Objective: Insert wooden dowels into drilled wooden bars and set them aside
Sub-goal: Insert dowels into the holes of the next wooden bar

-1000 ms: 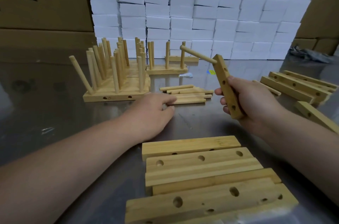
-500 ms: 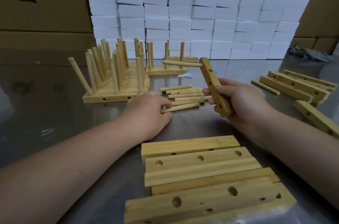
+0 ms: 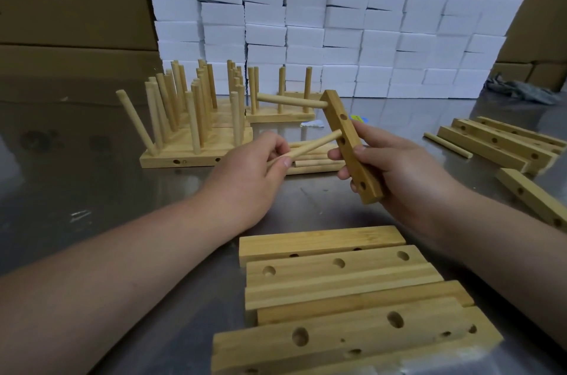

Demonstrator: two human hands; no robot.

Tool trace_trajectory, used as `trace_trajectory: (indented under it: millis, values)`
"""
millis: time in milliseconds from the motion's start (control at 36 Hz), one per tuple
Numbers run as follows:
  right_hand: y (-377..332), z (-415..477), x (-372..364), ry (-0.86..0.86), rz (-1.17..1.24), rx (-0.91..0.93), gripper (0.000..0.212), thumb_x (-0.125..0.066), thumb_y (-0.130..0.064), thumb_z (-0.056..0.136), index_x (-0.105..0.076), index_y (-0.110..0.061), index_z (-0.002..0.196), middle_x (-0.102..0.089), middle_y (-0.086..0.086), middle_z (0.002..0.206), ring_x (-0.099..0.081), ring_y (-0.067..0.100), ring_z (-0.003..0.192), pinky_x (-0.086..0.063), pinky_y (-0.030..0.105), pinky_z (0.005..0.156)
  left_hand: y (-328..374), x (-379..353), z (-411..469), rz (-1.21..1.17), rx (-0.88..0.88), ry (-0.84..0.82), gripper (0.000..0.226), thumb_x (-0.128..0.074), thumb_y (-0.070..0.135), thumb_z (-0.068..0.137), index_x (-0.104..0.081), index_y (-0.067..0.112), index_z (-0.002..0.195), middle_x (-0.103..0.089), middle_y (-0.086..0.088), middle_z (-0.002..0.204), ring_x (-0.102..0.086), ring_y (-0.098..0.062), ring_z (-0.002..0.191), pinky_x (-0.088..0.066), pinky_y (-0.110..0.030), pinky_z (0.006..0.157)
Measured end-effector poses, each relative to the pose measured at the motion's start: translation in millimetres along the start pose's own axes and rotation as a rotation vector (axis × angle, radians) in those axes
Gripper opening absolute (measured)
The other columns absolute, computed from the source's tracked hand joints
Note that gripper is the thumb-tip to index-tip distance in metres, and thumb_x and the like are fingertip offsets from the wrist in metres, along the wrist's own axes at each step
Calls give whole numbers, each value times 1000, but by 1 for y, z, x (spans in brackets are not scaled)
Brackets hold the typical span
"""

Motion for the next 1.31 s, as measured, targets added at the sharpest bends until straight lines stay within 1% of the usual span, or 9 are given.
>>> trace_trajectory:
  millis: [306, 444, 583, 695, 778, 889, 1056, 1222, 1306]
  values:
    - [-6, -5, 3, 7, -137, 59, 44, -42, -8, 96, -46, -29, 134, -69, -2, 86, -61, 10, 65, -47, 25, 57, 3, 1, -4, -52, -51, 6, 25, -51, 24, 92, -64, 35, 110, -54, 13, 67, -47, 5, 64, -34, -23, 57]
    - [-10, -11, -8, -9, -188, 104, 41, -41, -12, 98, -41, -42, 125, -65, -4, 83, -55, 7, 57, -45, 20, 51, 7, 3, -5, -24, -94, 11, 27, -49, 25, 93, -64, 29, 115, -60, 13, 85, -52, 0, 81, -39, -16, 67]
    - [-18, -16, -11, 5, -274, 154, 36, -38, -19, 99, -41, -44, 125, -62, -9, 78, -52, 4, 56, -44, 19, 52, 15, 4, -7, -64, -148, 19, 21, -47, 24, 93, -67, 27, 98, -56, 6, 69, -50, -6, 73, -37, -18, 59]
    - [-20, -18, -13, 21, -316, 181, 39, -39, -18, 99, -41, -38, 132, -59, -5, 80, -50, 0, 52, -42, 14, 50, 16, 4, -6, -143, -107, 9, 26, -46, 25, 94, -58, 43, 79, -53, 12, 56, -48, 2, 61, -34, -10, 52]
    - [-22, -19, -13, 22, -389, 214, 39, -40, -19, 98, -41, -36, 134, -60, -5, 82, -51, -2, 52, -39, 9, 50, 13, 1, -6, -165, -41, -14, 26, -43, 27, 95, -60, 36, 76, -51, 30, 50, -46, 13, 55, -32, -5, 49]
    - [-23, -20, -13, 2, -406, 222, 38, -41, -22, 98, -40, -42, 130, -61, -9, 81, -52, -2, 55, -38, 8, 50, 7, -2, -5, -242, 4, -30, 30, -41, 30, 95, -62, 30, 73, -47, 21, 42, -43, 4, 45, -30, -15, 49]
    - [-21, -18, -11, 42, -310, 207, 33, -43, -21, 98, -40, -48, 117, -66, -12, 74, -53, -1, 53, -41, 9, 52, 2, -5, -3, -349, 19, -50, 34, -38, 38, 93, -66, 24, 80, -43, 11, 52, -40, -7, 53, -38, -31, 62]
    - [-13, -13, -5, 93, -325, 110, 46, -42, -22, 98, -32, -31, 142, -67, -8, 82, -54, 1, 56, -45, 20, 56, -2, 0, 0, -236, 30, 4, 17, -54, 31, 89, -64, 44, 92, -61, 15, 78, -51, 9, 69, -38, -4, 58]
    - [-14, -13, -6, 92, -324, 116, 45, -42, -21, 98, -34, -31, 141, -66, -8, 80, -53, -1, 53, -42, 17, 59, 1, 2, 0, -118, -14, 39, 18, -57, 29, 88, -70, 31, 100, -59, 14, 83, -52, 1, 77, -36, -11, 64]
Point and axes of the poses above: each hand's wrist, its own z-axis towards the middle knuckle, its own x-axis out of the back of the hand, y = z × x, the point moved 7 cm from there along z, towards the middle knuckle
